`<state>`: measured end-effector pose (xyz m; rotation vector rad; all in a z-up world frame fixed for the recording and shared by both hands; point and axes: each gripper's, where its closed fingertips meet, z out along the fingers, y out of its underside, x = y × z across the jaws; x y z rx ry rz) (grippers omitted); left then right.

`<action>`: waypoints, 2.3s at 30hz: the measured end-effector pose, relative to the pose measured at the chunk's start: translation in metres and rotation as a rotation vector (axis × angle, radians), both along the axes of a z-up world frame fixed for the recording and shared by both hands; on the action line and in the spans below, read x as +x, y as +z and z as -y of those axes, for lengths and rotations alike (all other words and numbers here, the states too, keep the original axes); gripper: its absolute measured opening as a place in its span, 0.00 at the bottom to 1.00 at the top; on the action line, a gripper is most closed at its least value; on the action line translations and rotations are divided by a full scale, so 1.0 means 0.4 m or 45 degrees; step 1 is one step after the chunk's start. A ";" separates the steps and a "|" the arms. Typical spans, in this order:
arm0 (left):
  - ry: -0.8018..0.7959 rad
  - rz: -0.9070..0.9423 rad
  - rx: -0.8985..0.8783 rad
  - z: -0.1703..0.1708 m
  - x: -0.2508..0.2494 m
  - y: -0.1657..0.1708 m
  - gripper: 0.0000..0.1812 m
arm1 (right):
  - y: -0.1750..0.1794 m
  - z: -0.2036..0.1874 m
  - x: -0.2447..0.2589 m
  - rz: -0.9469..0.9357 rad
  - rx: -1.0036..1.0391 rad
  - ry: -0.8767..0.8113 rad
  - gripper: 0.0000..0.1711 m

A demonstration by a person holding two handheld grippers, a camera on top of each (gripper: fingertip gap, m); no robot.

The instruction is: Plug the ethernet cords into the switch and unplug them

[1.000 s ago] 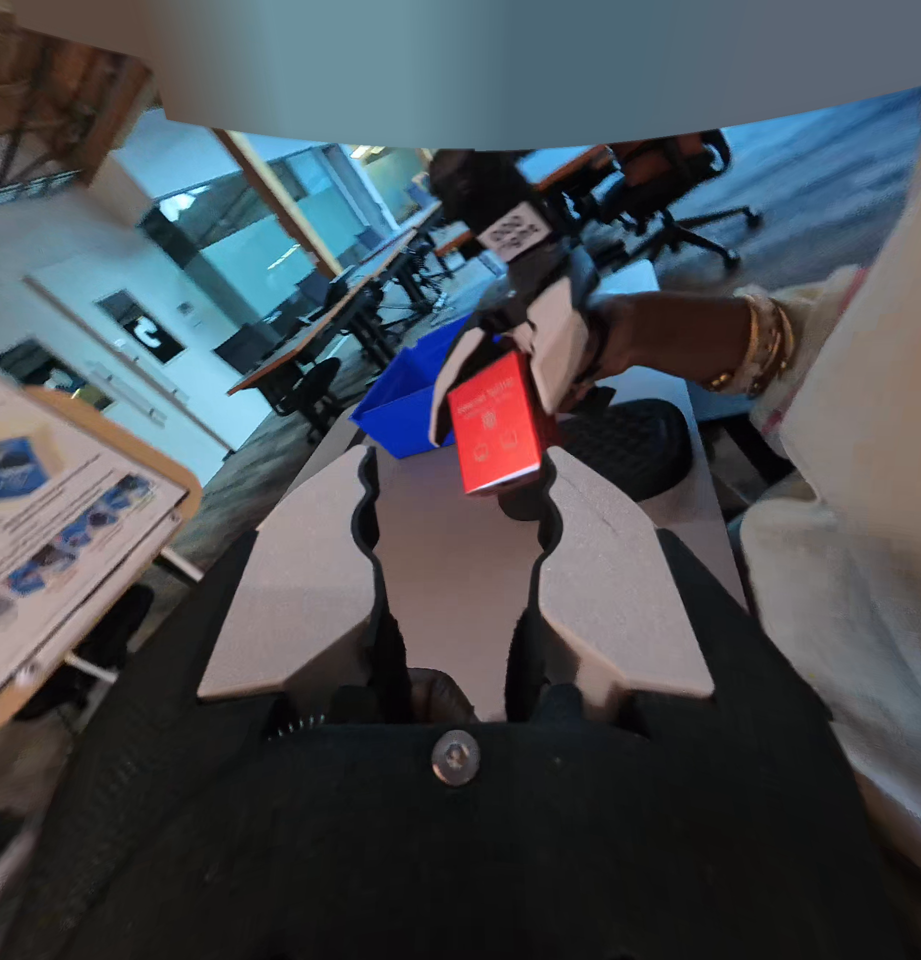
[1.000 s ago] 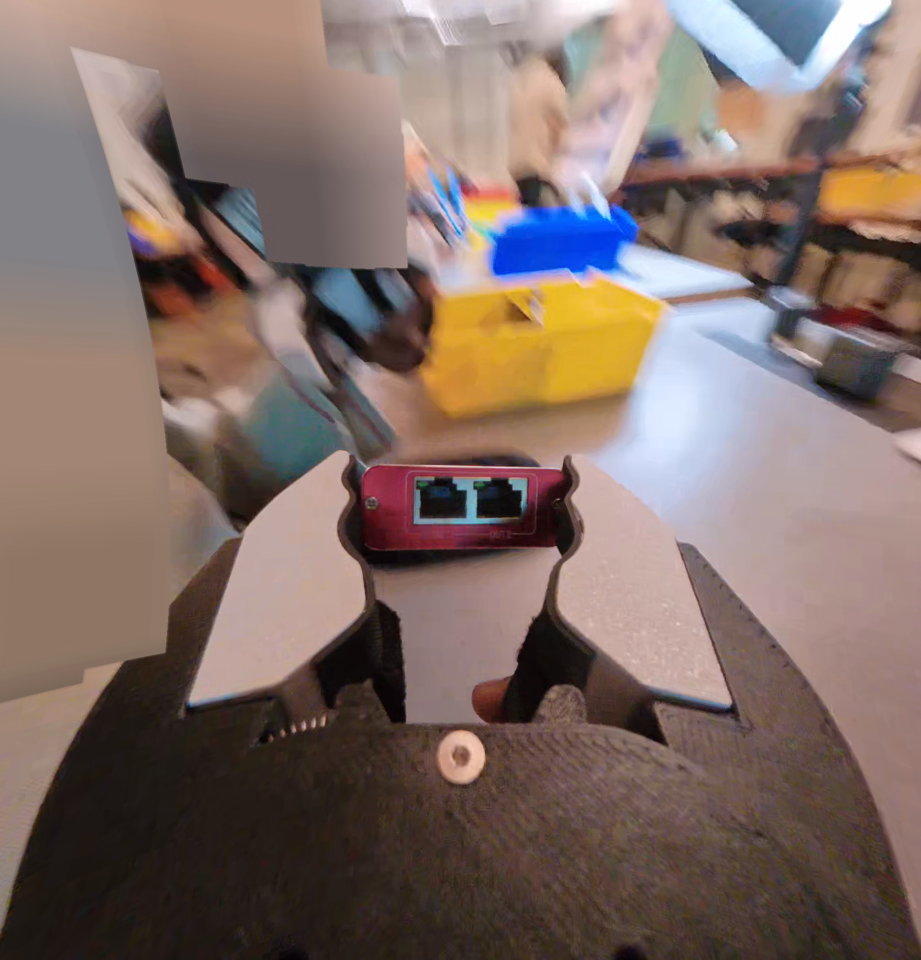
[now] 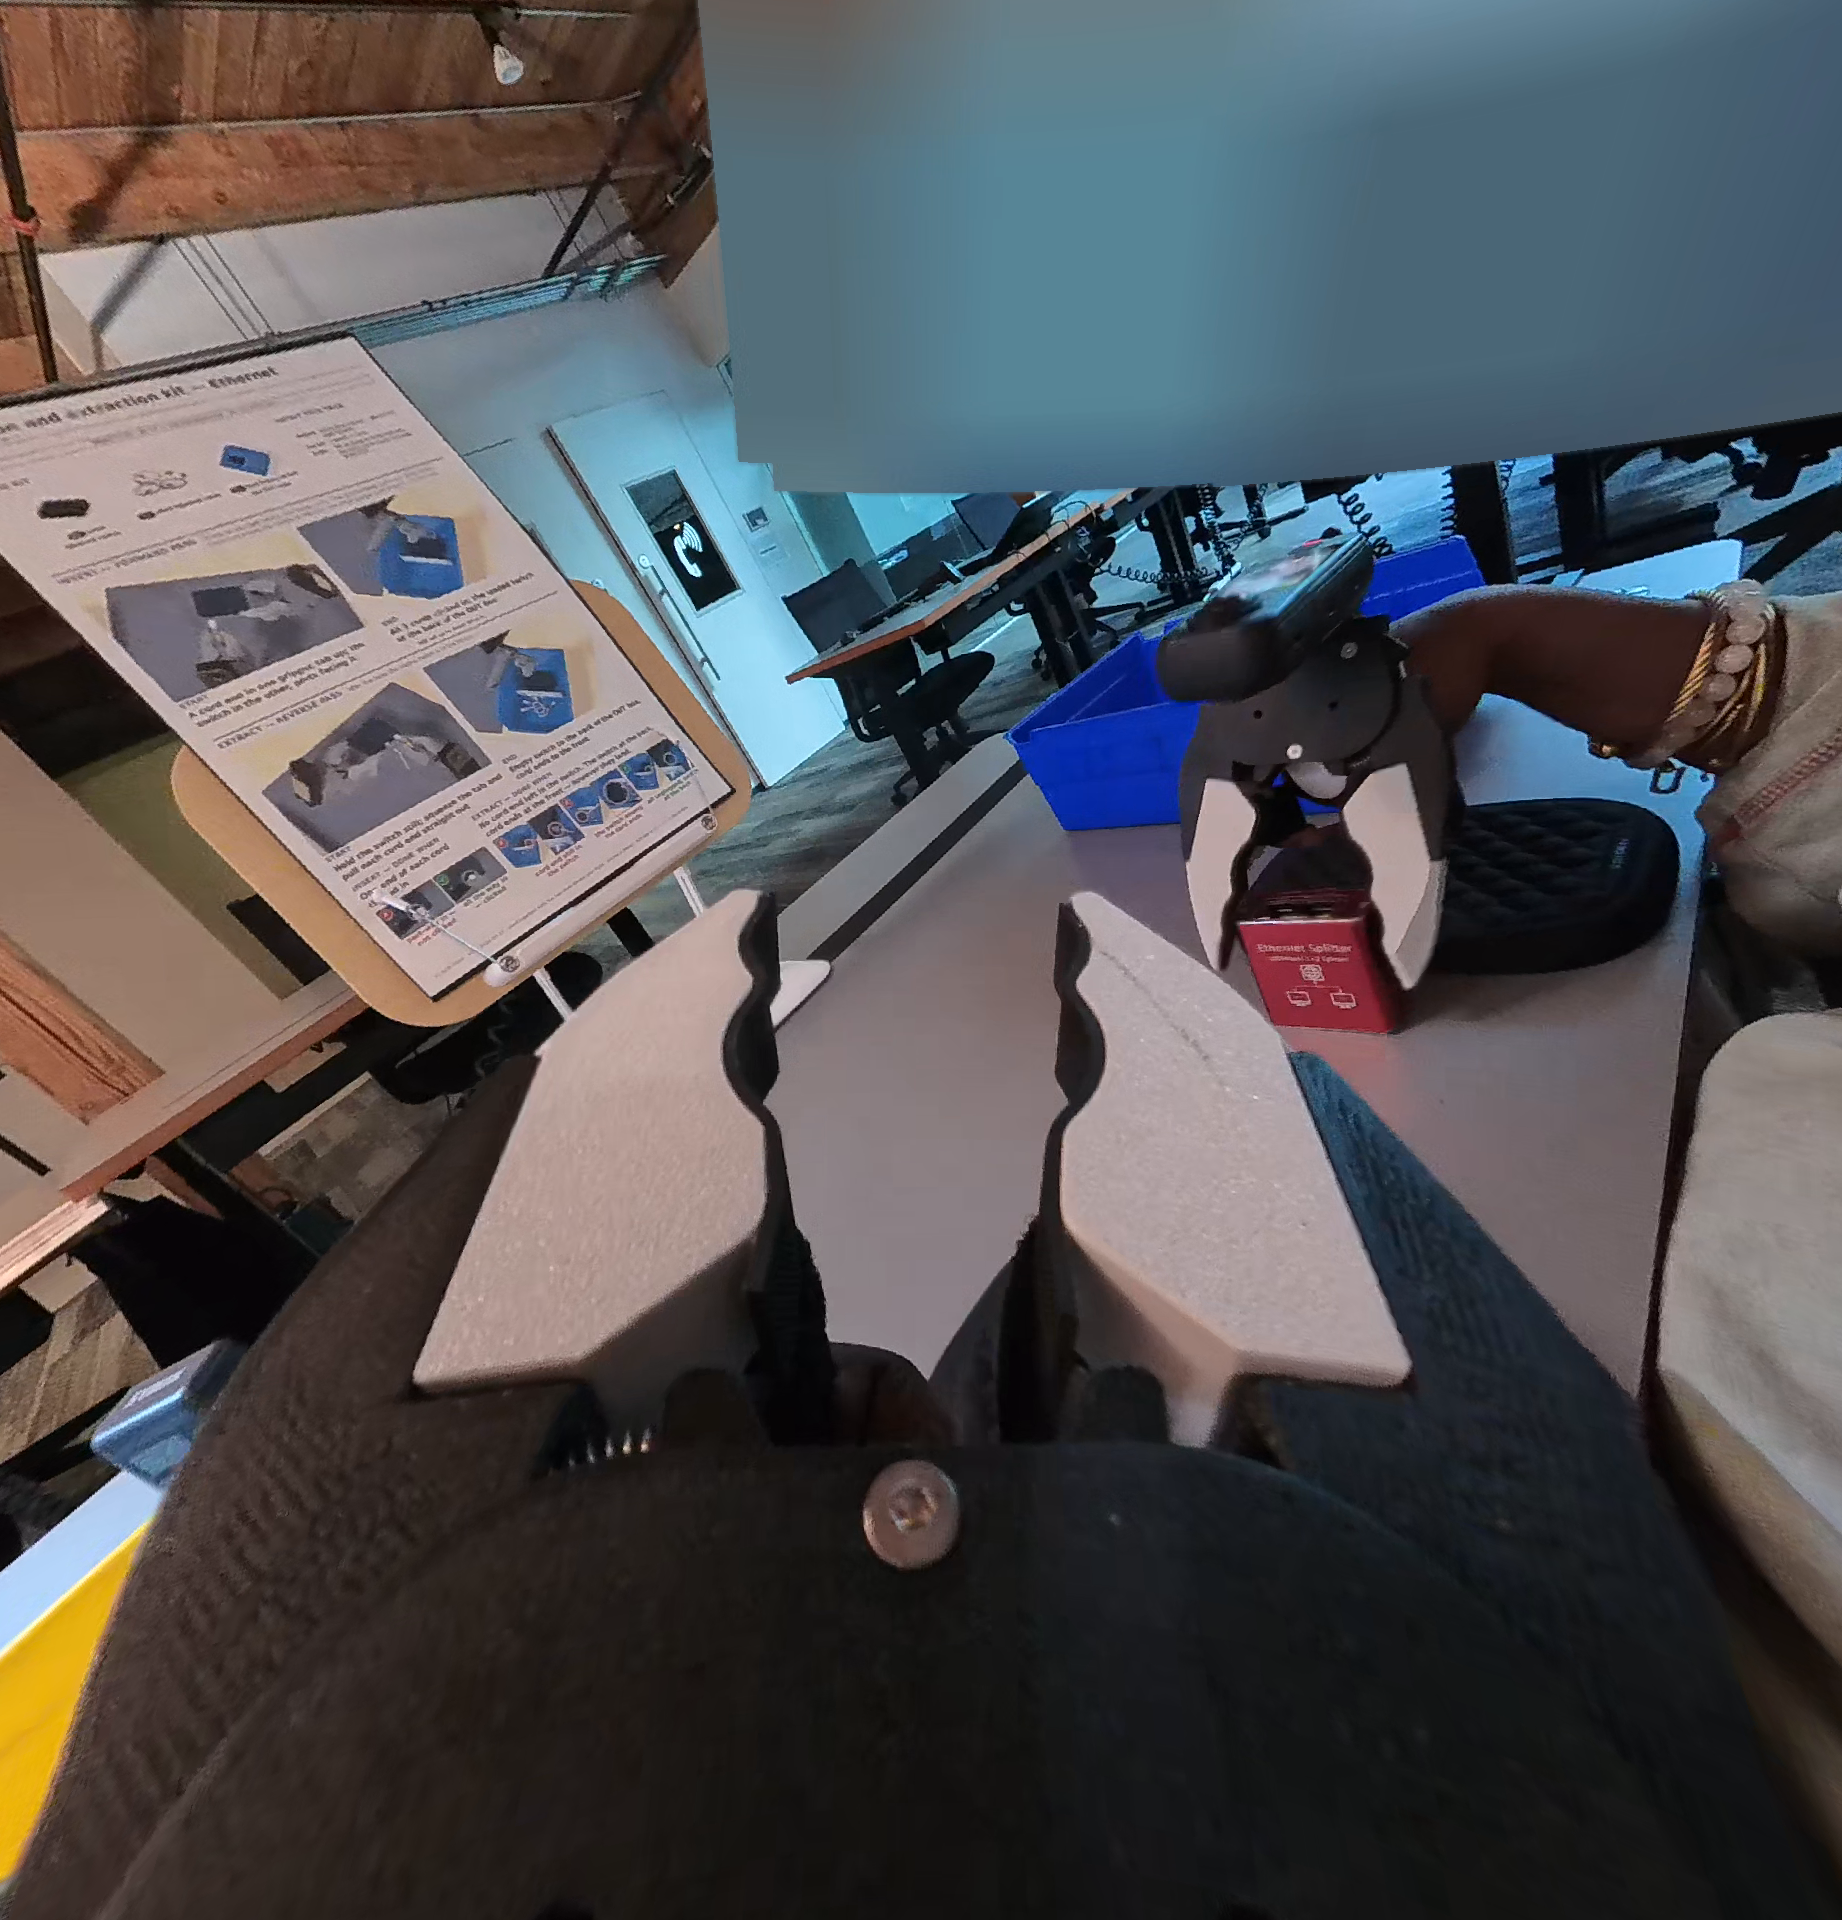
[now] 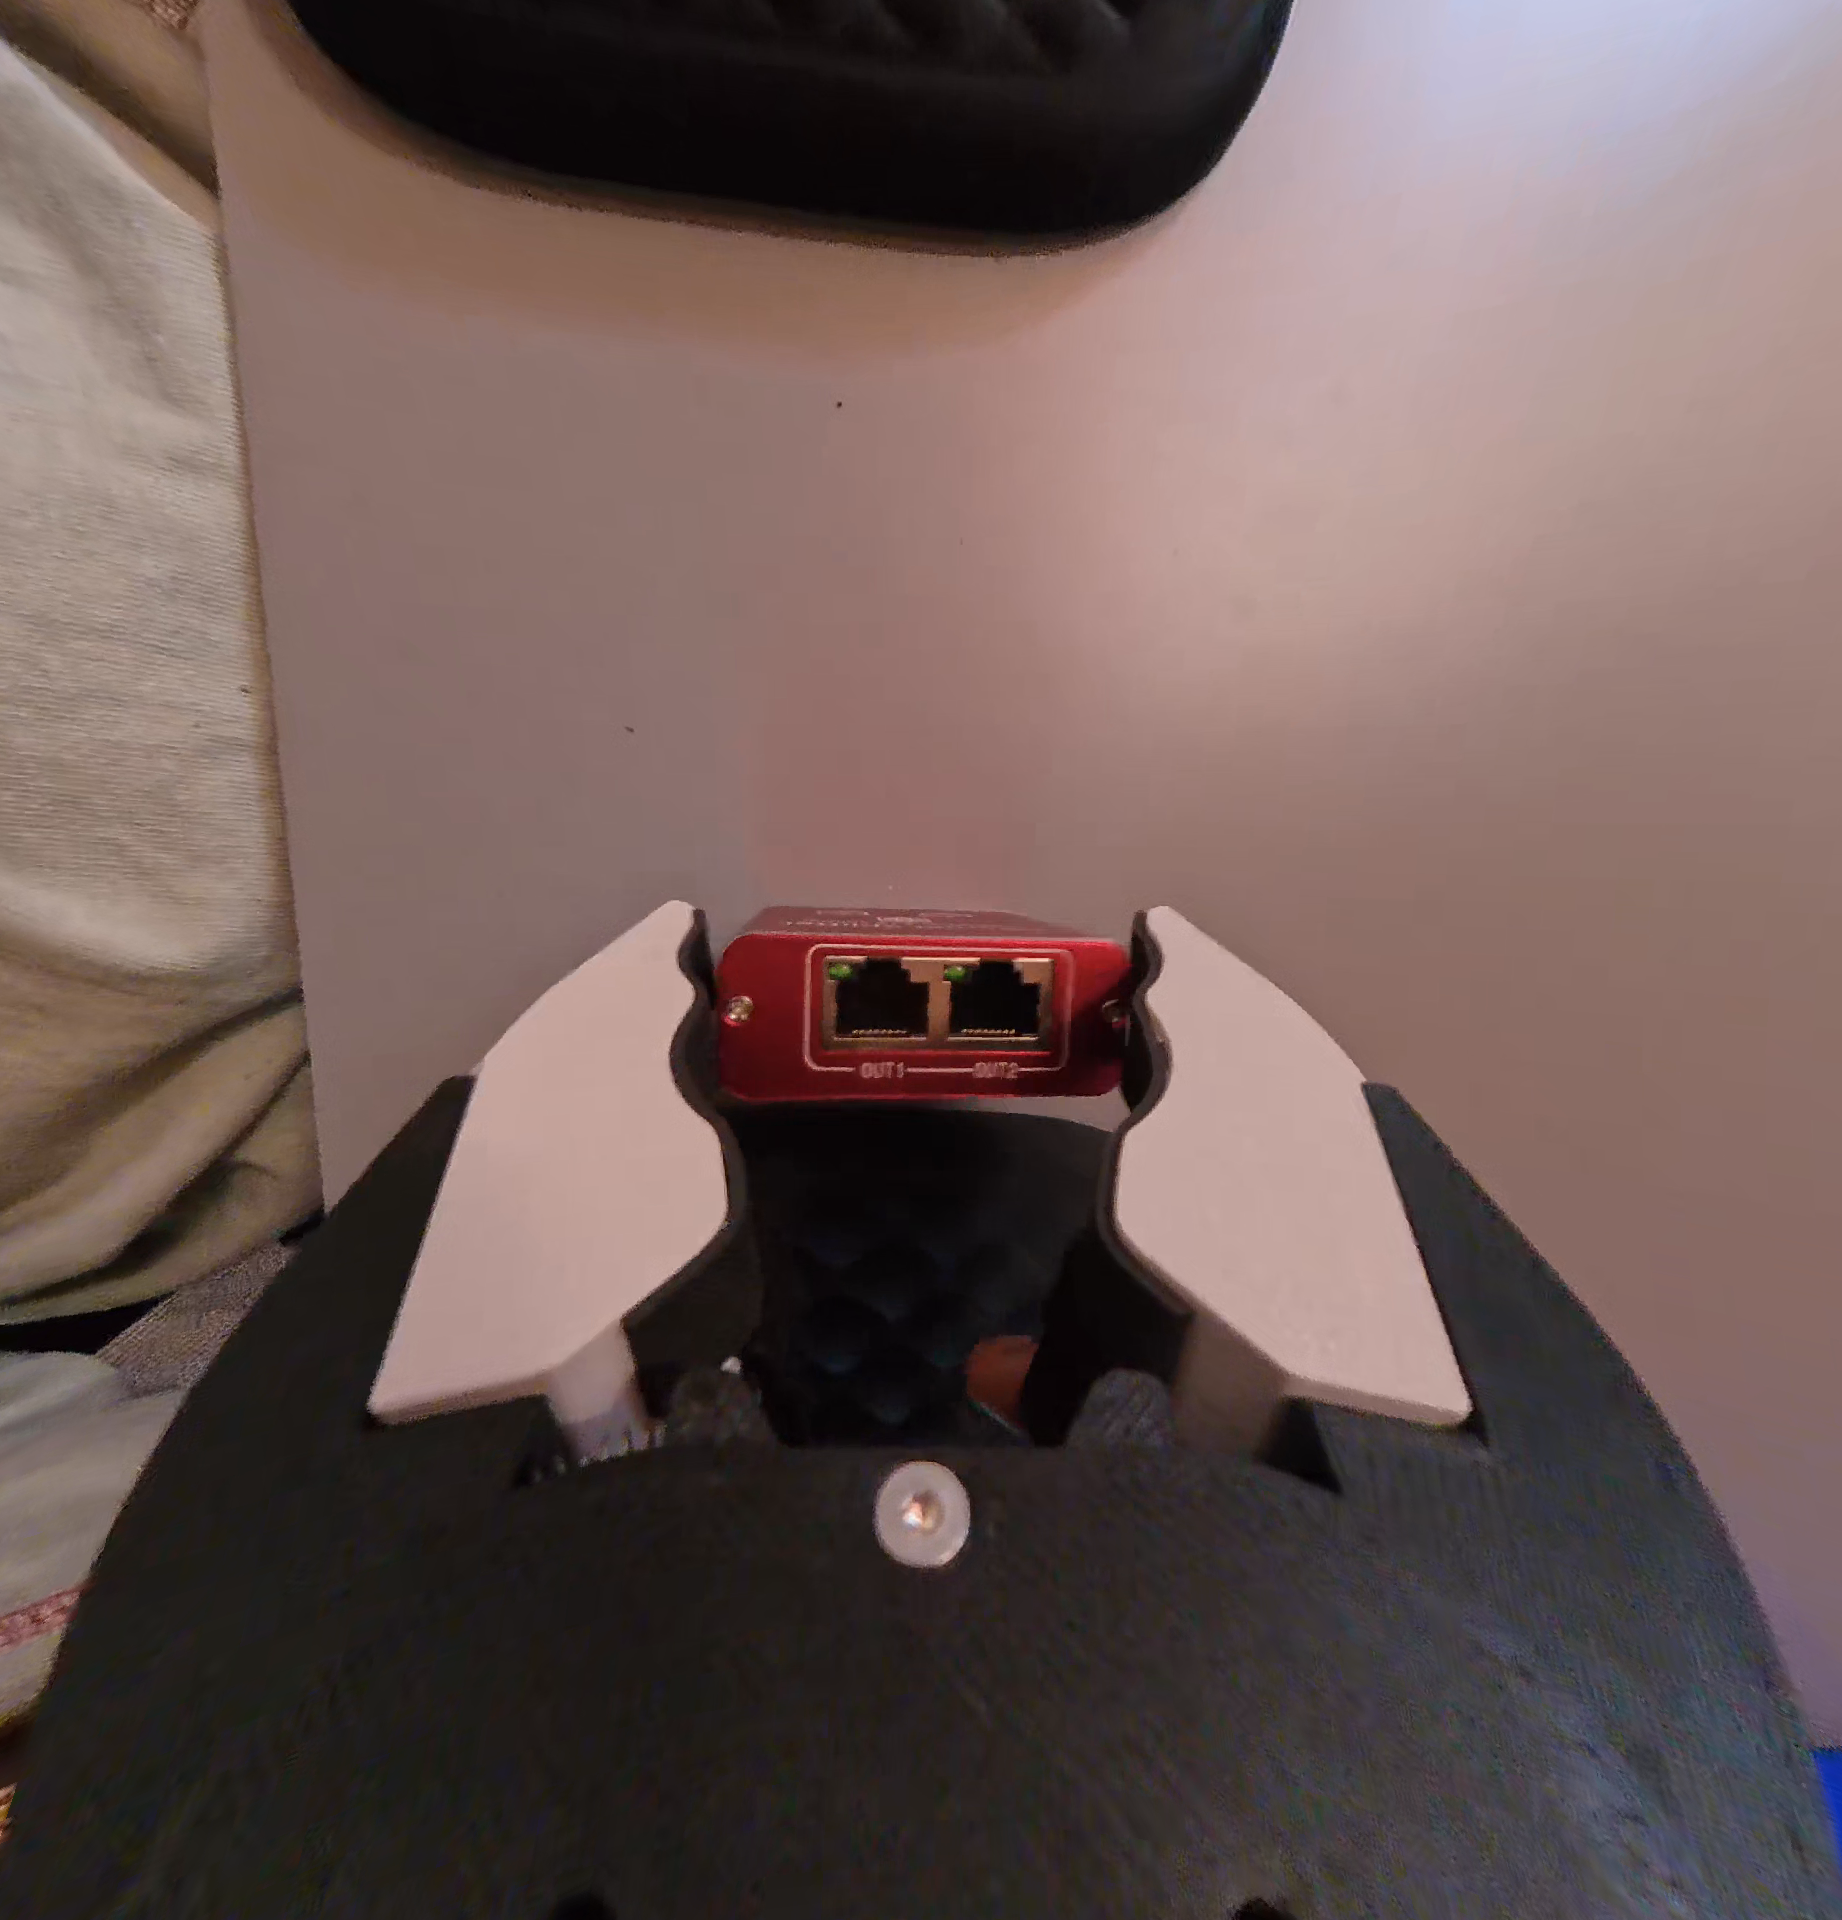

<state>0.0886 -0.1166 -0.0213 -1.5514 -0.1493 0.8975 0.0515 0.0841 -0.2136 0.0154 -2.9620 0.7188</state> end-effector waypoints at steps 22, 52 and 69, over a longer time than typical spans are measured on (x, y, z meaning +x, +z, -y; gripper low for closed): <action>1.113 0.218 -0.470 0.517 -0.203 -0.117 0.14 | 0.297 -0.151 -0.006 -0.597 -0.978 -0.303 0.71; 1.298 -0.163 -1.216 0.716 -0.399 -0.014 0.07 | 0.352 -0.159 0.041 -0.687 -0.990 -0.241 0.60; 0.875 -0.024 -0.495 0.337 -0.251 0.112 0.08 | 0.357 -0.051 0.053 -0.689 -1.043 -0.127 0.49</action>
